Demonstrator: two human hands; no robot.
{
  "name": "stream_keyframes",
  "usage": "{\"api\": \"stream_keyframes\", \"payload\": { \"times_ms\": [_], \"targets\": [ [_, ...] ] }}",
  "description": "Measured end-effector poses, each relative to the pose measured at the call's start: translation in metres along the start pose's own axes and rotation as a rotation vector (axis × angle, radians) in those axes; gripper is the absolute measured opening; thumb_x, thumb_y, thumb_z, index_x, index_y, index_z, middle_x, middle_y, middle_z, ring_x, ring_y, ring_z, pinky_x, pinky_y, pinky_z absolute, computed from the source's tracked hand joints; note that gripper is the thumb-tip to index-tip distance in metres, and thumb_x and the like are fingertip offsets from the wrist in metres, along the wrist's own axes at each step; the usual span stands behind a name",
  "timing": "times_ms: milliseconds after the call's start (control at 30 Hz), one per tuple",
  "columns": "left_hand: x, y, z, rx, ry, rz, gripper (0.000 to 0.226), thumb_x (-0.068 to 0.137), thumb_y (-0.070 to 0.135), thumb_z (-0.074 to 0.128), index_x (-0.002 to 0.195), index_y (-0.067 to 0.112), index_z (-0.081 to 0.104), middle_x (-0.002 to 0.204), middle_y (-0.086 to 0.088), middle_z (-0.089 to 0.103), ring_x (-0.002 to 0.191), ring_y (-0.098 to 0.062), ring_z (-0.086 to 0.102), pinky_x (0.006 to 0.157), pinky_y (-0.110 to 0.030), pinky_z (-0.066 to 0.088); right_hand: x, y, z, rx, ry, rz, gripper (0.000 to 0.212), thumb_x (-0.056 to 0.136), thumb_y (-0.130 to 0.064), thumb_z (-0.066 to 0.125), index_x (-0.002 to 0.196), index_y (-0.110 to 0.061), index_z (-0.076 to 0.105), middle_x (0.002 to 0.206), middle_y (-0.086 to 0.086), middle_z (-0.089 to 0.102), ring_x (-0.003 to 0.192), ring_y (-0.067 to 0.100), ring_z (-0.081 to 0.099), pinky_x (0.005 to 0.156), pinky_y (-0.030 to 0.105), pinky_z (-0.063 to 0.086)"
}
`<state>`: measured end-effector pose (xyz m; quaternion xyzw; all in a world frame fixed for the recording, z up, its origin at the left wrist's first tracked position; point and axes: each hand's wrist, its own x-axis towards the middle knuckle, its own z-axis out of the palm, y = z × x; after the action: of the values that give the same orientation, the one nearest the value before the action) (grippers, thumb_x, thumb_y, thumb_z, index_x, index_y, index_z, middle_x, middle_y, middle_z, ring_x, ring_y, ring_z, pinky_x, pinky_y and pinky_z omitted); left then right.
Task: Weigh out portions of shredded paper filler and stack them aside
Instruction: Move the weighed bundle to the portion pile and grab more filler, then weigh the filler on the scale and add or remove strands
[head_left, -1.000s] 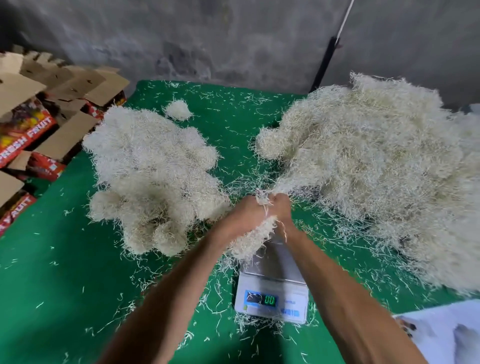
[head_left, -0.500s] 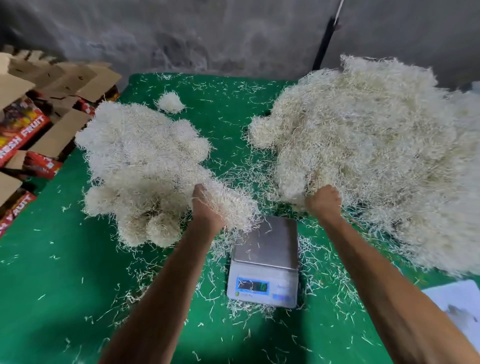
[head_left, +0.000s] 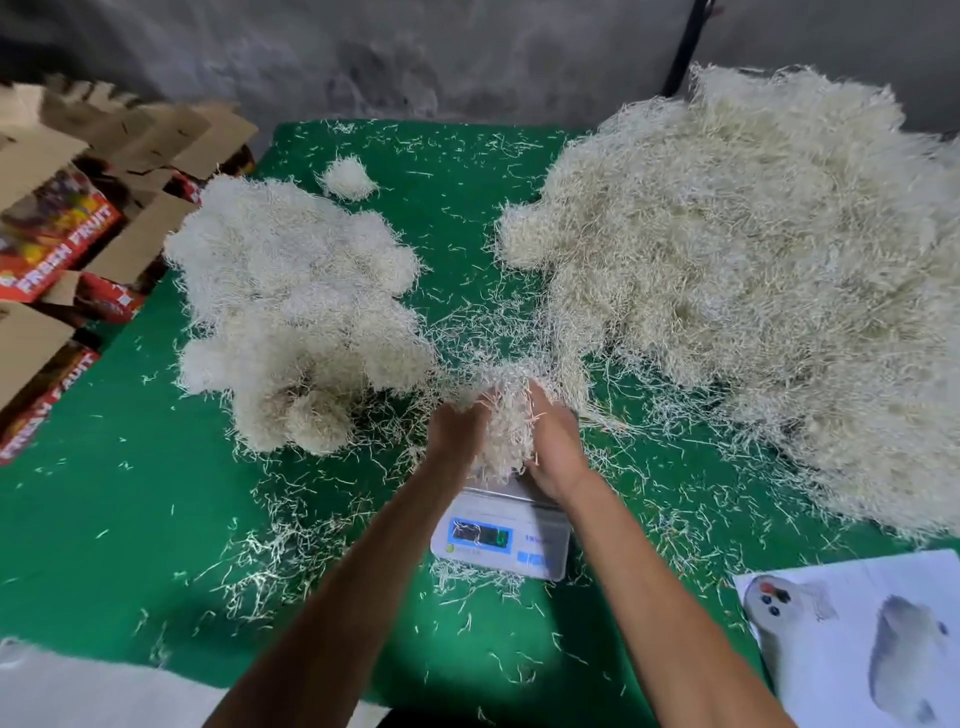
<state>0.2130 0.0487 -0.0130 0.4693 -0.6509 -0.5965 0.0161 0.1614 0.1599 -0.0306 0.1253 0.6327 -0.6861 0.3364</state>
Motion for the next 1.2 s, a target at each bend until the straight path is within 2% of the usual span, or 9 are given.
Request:
{"api": "stream_keyframes", "payload": {
  "times_ms": [100, 233, 400, 500, 567, 733, 867, 1067, 1200],
  "targets": [
    [-0.008, -0.008, -0.017, -0.012, -0.037, -0.019, 0.021, 0.095, 0.025, 0.068, 0.083, 0.010, 0.061, 0.077, -0.008, 0.064, 0.061, -0.014, 0.062, 0.062, -0.029, 0.062, 0.005, 0.001, -0.009, -0.065, 0.049, -0.111, 0.086, 0.092, -0.060, 0.066, 0.156, -0.011, 0.035, 0.158, 0.011, 0.041, 0.135, 0.025, 0.047, 0.118, 0.040, 0.031],
    [-0.012, -0.025, -0.039, -0.146, -0.035, -0.025, 0.047, 0.078, 0.054, 0.078, 0.092, 0.010, 0.069, 0.094, -0.012, 0.074, 0.082, -0.024, 0.071, 0.078, -0.044, 0.062, 0.001, 0.006, -0.027, -0.288, 0.006, -0.242, 0.095, 0.091, -0.076, 0.051, 0.163, -0.021, 0.021, 0.169, 0.002, 0.024, 0.152, 0.023, 0.030, 0.120, 0.040, 0.023],
    [-0.015, -0.053, -0.055, -0.145, -0.124, -0.009, 0.025, 0.080, 0.028, 0.075, 0.097, 0.011, 0.069, 0.120, -0.009, 0.069, 0.110, -0.025, 0.065, 0.091, -0.042, 0.053, -0.007, 0.008, -0.047, -0.983, 0.099, -0.562, 0.056, 0.102, -0.052, 0.056, 0.142, -0.014, 0.053, 0.146, 0.013, 0.052, 0.130, 0.030, 0.053, 0.113, 0.052, 0.042],
    [-0.004, -0.074, -0.069, -0.163, -0.130, 0.021, 0.032, 0.087, 0.012, 0.075, 0.113, -0.002, 0.065, 0.118, -0.004, 0.070, 0.097, -0.014, 0.070, 0.098, -0.047, 0.052, -0.013, 0.008, -0.060, -0.762, 0.276, -0.598, 0.030, 0.101, -0.036, 0.065, 0.123, -0.017, 0.060, 0.120, 0.007, 0.065, 0.087, 0.010, 0.066, 0.082, 0.025, 0.058],
    [-0.001, -0.080, -0.080, -0.146, -0.175, 0.021, 0.038, 0.088, 0.015, 0.074, 0.122, 0.003, 0.062, 0.121, -0.004, 0.068, 0.099, -0.015, 0.070, 0.101, -0.049, 0.052, -0.018, 0.011, -0.064, -0.603, 0.300, -0.571, 0.030, 0.103, -0.033, 0.061, 0.126, -0.013, 0.059, 0.096, -0.004, 0.069, 0.067, 0.001, 0.067, 0.057, 0.010, 0.052],
    [-0.007, -0.091, -0.103, -0.240, -0.318, 0.005, 0.069, 0.078, 0.032, 0.079, 0.137, 0.010, 0.053, 0.130, -0.010, 0.064, 0.123, -0.026, 0.060, 0.104, -0.047, 0.051, -0.031, 0.030, -0.063, -0.466, 0.325, -0.509, 0.024, 0.109, -0.030, 0.050, 0.124, -0.012, 0.057, 0.087, -0.018, 0.060, 0.067, -0.020, 0.061, 0.052, 0.002, 0.044],
    [-0.007, -0.093, -0.111, -0.327, -0.297, -0.042, 0.052, 0.090, 0.021, 0.073, 0.137, 0.007, 0.054, 0.130, -0.014, 0.063, 0.124, -0.032, 0.060, 0.105, -0.053, 0.049, -0.041, 0.047, -0.065, -0.439, 0.387, -0.475, 0.022, 0.108, -0.033, 0.050, 0.120, -0.016, 0.057, 0.100, -0.018, 0.060, 0.082, -0.025, 0.058, 0.067, 0.007, 0.050],
    [-0.007, -0.095, -0.117, -0.259, -0.455, 0.002, 0.041, 0.104, 0.011, 0.052, 0.145, 0.008, 0.045, 0.132, -0.006, 0.063, 0.114, -0.019, 0.065, 0.086, -0.030, 0.055, -0.051, 0.069, -0.070, -0.302, 0.440, -0.386, 0.034, 0.106, -0.029, 0.054, 0.132, -0.007, 0.057, 0.129, 0.008, 0.064, 0.121, 0.023, 0.061, 0.113, 0.045, 0.046],
    [-0.005, -0.095, -0.114, -0.350, -0.465, 0.005, 0.045, 0.099, 0.033, 0.060, 0.139, 0.015, 0.049, 0.136, -0.005, 0.062, 0.122, -0.025, 0.062, 0.105, -0.046, 0.048, -0.056, 0.075, -0.067, -0.272, 0.468, -0.354, 0.034, 0.106, -0.028, 0.055, 0.135, -0.010, 0.056, 0.131, 0.005, 0.063, 0.123, 0.022, 0.061, 0.115, 0.045, 0.045]
  ]
}}
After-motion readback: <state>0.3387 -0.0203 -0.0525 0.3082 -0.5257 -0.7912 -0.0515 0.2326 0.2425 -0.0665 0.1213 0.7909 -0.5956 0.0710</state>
